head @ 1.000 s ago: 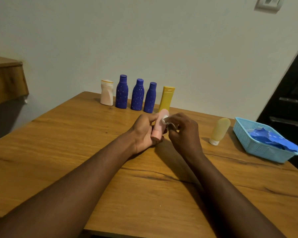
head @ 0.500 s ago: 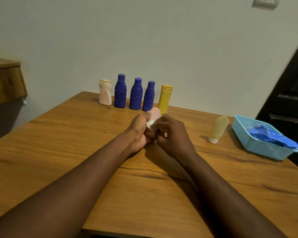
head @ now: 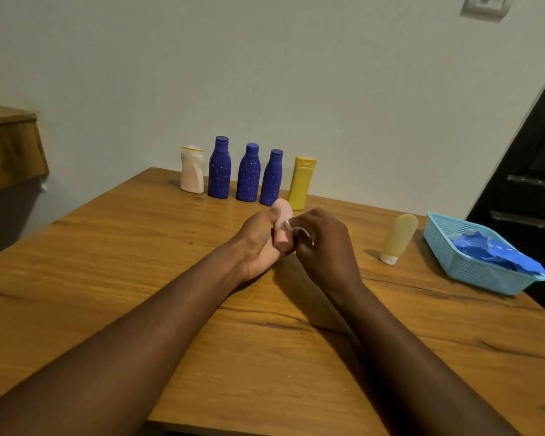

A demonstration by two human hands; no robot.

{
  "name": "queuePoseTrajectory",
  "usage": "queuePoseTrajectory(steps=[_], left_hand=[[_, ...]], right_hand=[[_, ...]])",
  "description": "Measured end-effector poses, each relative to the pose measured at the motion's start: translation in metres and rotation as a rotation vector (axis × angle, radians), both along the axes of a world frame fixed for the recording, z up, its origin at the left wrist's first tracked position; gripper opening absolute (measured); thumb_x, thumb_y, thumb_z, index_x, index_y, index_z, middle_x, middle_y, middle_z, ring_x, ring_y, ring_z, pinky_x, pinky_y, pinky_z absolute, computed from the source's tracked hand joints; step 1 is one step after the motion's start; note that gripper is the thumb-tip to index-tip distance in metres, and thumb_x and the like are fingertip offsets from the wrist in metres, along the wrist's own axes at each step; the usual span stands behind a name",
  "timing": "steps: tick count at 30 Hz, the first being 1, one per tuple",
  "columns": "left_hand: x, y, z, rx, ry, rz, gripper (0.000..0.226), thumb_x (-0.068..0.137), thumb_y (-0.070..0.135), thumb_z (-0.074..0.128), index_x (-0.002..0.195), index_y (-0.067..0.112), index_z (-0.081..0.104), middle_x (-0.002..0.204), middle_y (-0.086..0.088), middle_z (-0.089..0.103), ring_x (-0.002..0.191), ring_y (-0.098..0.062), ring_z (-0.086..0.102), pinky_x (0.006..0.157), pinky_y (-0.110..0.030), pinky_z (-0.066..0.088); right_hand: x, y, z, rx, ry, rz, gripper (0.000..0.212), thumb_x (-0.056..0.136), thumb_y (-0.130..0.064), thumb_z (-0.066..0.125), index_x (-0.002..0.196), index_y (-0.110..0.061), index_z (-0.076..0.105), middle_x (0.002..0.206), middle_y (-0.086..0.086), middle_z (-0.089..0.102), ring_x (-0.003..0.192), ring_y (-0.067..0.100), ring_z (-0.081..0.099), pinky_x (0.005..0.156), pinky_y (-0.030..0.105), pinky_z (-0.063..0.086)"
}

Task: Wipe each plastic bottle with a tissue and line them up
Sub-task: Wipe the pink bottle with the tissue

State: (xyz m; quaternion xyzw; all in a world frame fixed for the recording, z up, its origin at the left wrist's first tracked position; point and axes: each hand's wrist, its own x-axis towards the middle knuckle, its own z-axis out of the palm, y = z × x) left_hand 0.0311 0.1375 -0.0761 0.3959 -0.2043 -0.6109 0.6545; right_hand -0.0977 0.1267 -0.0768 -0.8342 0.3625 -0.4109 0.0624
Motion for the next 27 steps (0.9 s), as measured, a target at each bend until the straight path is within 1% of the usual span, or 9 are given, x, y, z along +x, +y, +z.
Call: queuePoseTrajectory(steps=[2,4,7,11,15,20,22,24,27], left_hand=[[0.002,0.0,0.0,-0.005,0.005,-0.006,0.043,0.11,0.021,0.046,0.149,0.003,0.041,0.121,-0.021,0.066,0.094,-0.025,0.072,0.073,-0.037,0.062],[0.007,-0.002,-0.001,0.001,0.003,0.013,0.04,0.109,0.023,0.051,0.143,0.002,0.046,0.12,-0.021,0.067,0.098,-0.028,0.074,0.082,-0.04,0.064],[0.017,-0.008,-0.004,0.015,-0.01,0.055,0.047,0.104,0.031,0.06,0.142,0.005,0.05,0.126,-0.021,0.068,0.11,-0.032,0.073,0.096,-0.047,0.06],[0.019,-0.009,-0.003,0.032,-0.003,0.083,0.05,0.101,0.031,0.065,0.141,0.005,0.049,0.127,-0.021,0.066,0.11,-0.032,0.072,0.086,-0.043,0.063],[0.017,-0.012,-0.002,0.016,0.039,0.116,0.052,0.101,0.024,0.066,0.145,0.009,0.043,0.127,-0.021,0.059,0.117,-0.035,0.065,0.097,-0.05,0.059],[0.017,-0.012,-0.003,-0.007,0.041,0.09,0.053,0.1,0.021,0.067,0.146,0.007,0.045,0.127,-0.022,0.059,0.113,-0.037,0.068,0.091,-0.048,0.062],[0.018,-0.012,-0.005,0.003,0.029,0.074,0.051,0.098,0.024,0.07,0.141,0.004,0.05,0.127,-0.023,0.064,0.108,-0.033,0.072,0.085,-0.044,0.064],[0.019,-0.011,-0.006,0.026,0.018,0.063,0.047,0.095,0.026,0.074,0.133,0.004,0.057,0.119,-0.021,0.069,0.097,-0.028,0.075,0.079,-0.04,0.064],[0.02,-0.012,-0.006,0.053,0.0,0.068,0.038,0.094,0.028,0.076,0.12,0.006,0.059,0.115,-0.02,0.07,0.098,-0.027,0.075,0.092,-0.045,0.062]], right_hand=[[0.002,0.003,0.0,0.025,0.006,0.037,0.026,0.089,-0.011,0.067,0.115,-0.015,0.072,0.11,0.001,0.066,0.097,0.012,0.059,0.085,0.036,0.055],[0.003,0.006,-0.001,0.03,0.027,0.11,0.027,0.086,-0.008,0.068,0.112,-0.015,0.073,0.111,0.001,0.065,0.098,0.013,0.06,0.084,0.036,0.056],[0.006,0.009,-0.002,-0.025,0.096,0.19,0.026,0.084,-0.005,0.072,0.107,-0.016,0.075,0.109,0.001,0.065,0.1,0.014,0.059,0.083,0.036,0.056],[0.008,0.009,-0.001,-0.091,0.185,0.174,0.027,0.087,-0.004,0.07,0.109,-0.017,0.076,0.109,0.001,0.069,0.101,0.014,0.054,0.08,0.033,0.053],[0.004,0.004,-0.002,-0.064,0.197,0.068,0.029,0.087,-0.004,0.07,0.109,-0.022,0.076,0.112,-0.003,0.069,0.097,0.011,0.051,0.078,0.029,0.051],[0.004,0.004,-0.003,-0.106,0.095,0.035,0.025,0.085,0.0,0.072,0.104,-0.015,0.076,0.106,0.001,0.07,0.098,0.014,0.055,0.078,0.03,0.052],[0.006,0.007,-0.003,-0.137,0.1,0.071,0.023,0.086,-0.002,0.071,0.105,-0.015,0.076,0.105,0.001,0.07,0.098,0.015,0.056,0.078,0.031,0.053],[0.008,0.009,-0.003,-0.154,0.178,0.114,0.022,0.087,-0.006,0.07,0.106,-0.016,0.076,0.106,0.001,0.07,0.098,0.015,0.057,0.079,0.032,0.054],[0.009,0.011,-0.003,-0.11,0.235,0.125,0.02,0.09,-0.011,0.068,0.106,-0.019,0.077,0.106,0.0,0.07,0.094,0.013,0.057,0.078,0.031,0.053]])
